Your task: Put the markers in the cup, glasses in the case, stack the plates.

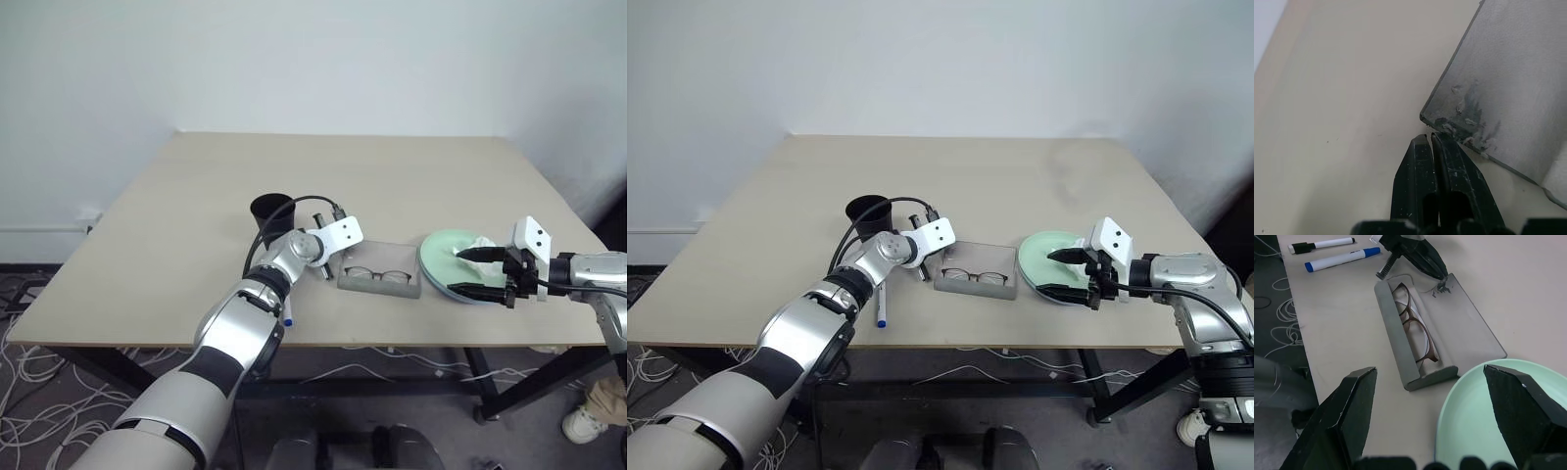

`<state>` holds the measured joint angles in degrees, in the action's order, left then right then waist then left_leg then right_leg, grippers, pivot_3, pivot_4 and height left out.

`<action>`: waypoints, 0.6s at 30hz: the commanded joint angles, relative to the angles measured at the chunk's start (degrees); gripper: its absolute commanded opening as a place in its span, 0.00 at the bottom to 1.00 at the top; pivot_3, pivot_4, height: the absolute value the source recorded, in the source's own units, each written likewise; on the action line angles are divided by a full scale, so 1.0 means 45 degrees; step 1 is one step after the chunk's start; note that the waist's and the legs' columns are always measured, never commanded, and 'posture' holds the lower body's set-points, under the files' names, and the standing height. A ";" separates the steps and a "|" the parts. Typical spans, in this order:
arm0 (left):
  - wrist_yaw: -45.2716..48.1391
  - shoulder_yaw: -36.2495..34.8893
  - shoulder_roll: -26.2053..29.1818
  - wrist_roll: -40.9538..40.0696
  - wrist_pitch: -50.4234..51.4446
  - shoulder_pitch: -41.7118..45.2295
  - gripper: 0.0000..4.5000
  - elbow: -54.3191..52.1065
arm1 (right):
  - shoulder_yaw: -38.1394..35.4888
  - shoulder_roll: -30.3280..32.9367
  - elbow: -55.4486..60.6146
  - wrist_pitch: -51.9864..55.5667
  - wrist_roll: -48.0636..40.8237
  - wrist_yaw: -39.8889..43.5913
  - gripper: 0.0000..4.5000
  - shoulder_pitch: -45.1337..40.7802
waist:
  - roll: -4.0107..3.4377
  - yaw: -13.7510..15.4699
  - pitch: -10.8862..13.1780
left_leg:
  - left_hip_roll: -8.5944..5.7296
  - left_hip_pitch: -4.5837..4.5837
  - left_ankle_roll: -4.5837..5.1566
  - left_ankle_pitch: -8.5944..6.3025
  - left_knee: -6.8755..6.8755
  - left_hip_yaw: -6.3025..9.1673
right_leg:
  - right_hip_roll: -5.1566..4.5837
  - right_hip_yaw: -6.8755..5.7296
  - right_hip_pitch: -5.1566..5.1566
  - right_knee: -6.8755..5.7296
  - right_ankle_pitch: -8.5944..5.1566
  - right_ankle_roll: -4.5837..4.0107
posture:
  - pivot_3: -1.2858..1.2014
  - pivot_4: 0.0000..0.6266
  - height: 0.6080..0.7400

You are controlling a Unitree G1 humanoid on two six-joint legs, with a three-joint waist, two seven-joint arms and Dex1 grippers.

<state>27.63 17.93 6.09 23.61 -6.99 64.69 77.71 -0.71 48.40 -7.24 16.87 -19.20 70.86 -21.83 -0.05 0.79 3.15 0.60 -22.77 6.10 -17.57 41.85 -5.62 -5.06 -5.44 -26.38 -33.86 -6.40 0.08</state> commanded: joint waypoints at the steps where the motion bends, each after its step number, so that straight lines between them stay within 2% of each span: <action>1: 0.0382 -0.0265 0.0148 -0.0264 -0.0420 0.0139 0.00 -0.0368 | -0.0292 0.0013 0.0386 -0.0079 -0.0140 -0.0066 0.84 -0.0139 | 0.0000 -0.0005 0.0000 | 0.0000 0.0000 0.0000 0.0000 0.0000 -0.0001 | 0.0000 0.0001 0.0000 0.0000 0.0000 0.0000 | 0.52 0.00 1.00; 10: 0.2681 -0.0487 0.0950 -0.0642 -0.1454 -0.0049 0.00 -0.0749 | -0.0199 -0.0096 0.0100 -0.0242 -0.0023 0.0001 0.84 -0.0366 | -0.0001 -0.0008 0.0000 | 0.0001 -0.0001 -0.0001 -0.0001 -0.0001 -0.0004 | -0.0001 -0.0002 -0.0005 0.0001 0.0001 -0.0004 | 0.52 0.00 1.00; 18: 0.3741 -0.0628 0.1326 -0.0989 -0.2047 -0.0149 0.00 -0.1250 | -0.0142 -0.0117 -0.0171 -0.0423 0.0058 0.0039 0.84 -0.0533 | -0.0001 -0.0004 0.0000 | 0.0001 -0.0004 -0.0001 -0.0001 0.0001 -0.0006 | -0.0002 -0.0003 -0.0006 0.0002 0.0004 -0.0009 | 0.52 0.00 1.00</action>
<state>43.62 16.48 11.69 20.86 -14.83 63.45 74.49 -0.61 47.82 -8.26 15.86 -19.00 70.94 -22.44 -0.05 0.77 3.15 0.60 -22.78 6.10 -17.57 41.86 -5.64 -5.08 -5.45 -26.40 -33.85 -6.38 0.05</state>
